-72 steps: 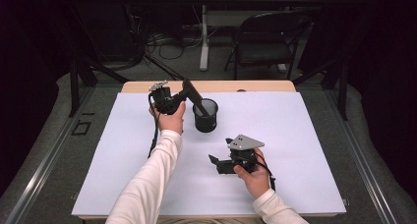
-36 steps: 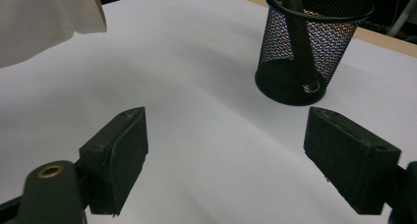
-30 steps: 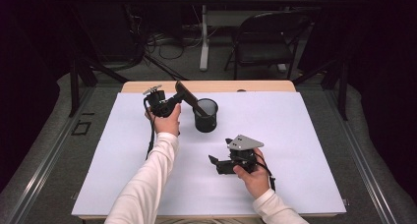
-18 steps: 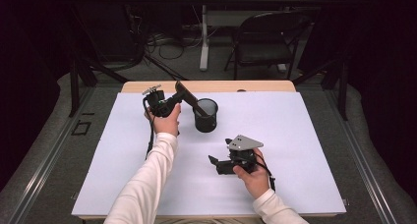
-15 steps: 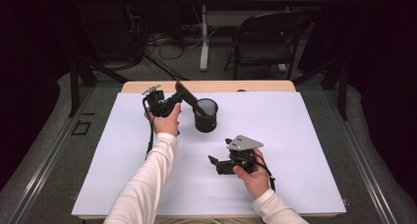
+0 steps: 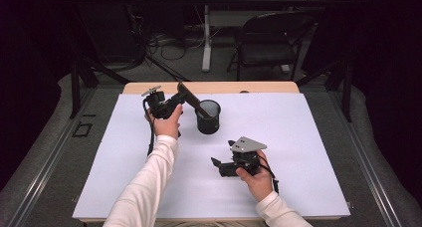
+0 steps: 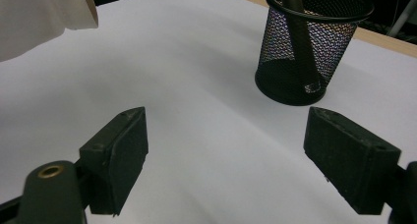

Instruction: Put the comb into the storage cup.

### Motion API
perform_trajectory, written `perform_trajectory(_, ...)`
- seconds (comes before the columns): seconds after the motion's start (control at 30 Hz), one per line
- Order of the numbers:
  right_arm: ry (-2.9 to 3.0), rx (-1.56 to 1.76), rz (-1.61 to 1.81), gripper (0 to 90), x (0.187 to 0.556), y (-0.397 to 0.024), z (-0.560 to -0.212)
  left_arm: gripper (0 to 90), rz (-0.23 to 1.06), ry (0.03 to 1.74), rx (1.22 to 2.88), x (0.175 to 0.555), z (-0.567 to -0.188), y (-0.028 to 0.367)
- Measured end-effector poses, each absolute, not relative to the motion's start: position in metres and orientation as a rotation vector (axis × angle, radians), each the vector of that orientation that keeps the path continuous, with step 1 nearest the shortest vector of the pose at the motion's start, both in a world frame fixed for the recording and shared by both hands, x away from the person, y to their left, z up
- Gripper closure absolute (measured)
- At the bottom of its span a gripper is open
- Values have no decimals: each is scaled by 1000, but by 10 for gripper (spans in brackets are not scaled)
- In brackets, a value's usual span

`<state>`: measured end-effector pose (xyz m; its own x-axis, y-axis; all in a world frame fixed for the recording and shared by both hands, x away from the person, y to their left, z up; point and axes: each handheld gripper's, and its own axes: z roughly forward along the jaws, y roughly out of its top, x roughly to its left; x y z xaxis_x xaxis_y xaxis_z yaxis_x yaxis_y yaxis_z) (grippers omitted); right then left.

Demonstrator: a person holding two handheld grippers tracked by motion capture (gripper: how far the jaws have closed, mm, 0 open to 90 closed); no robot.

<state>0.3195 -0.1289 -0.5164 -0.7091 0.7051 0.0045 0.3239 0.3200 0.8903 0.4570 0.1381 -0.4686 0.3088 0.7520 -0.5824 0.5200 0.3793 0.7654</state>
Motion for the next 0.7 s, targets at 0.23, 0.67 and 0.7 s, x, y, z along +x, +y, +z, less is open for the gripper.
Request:
perform_trajectory(0.23, 2209, 913, 1350, 168, 319, -129, -517, 518, 271, 1338, 1282, 455, -465, 140)
perform_trajectory(0.67, 2213, 913, 1344, 168, 320, -128, -517, 440, 270, 1303, 1242, 451, -459, 148)
perform_trajectory(0.7, 2213, 913, 1343, 168, 320, -128, -517, 426, 271, 1297, 1241, 451, -458, 148)
